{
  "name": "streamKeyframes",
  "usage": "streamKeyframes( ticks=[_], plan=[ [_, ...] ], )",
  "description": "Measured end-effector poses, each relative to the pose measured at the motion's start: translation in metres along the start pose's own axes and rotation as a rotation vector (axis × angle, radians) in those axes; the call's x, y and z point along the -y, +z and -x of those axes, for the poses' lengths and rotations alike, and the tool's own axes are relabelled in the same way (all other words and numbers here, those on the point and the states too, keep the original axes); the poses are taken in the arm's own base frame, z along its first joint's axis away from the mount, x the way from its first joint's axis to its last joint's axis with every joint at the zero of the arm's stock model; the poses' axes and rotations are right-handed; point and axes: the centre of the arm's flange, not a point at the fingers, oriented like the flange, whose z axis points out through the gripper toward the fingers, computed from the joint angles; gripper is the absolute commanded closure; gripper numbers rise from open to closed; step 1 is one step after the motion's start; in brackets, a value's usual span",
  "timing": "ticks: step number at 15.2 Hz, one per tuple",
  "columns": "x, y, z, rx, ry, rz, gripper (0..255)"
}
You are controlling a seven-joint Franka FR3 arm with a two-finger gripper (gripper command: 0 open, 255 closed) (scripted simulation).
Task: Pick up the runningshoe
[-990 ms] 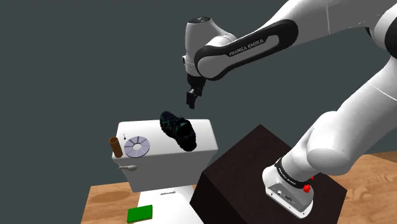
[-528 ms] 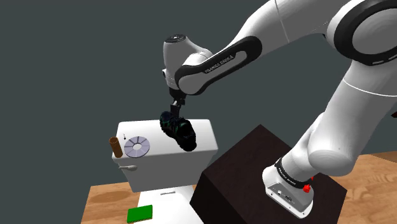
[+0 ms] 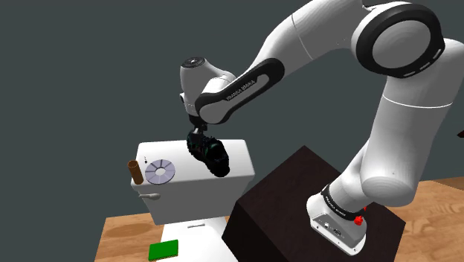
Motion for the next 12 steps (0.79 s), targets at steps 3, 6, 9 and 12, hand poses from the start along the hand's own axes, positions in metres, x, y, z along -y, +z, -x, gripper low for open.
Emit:
streamKeyframes(
  ticks=[3, 6, 9, 12],
  plan=[
    [0.001, 0.016, -0.002, 0.0, 0.0, 0.0, 0],
    [0.001, 0.018, -0.002, -0.001, 0.0, 0.0, 255],
    [0.001, 0.018, -0.003, -0.002, -0.001, 0.0, 255],
    [0.001, 0.018, -0.003, -0.002, -0.001, 0.0, 255]
  ],
)
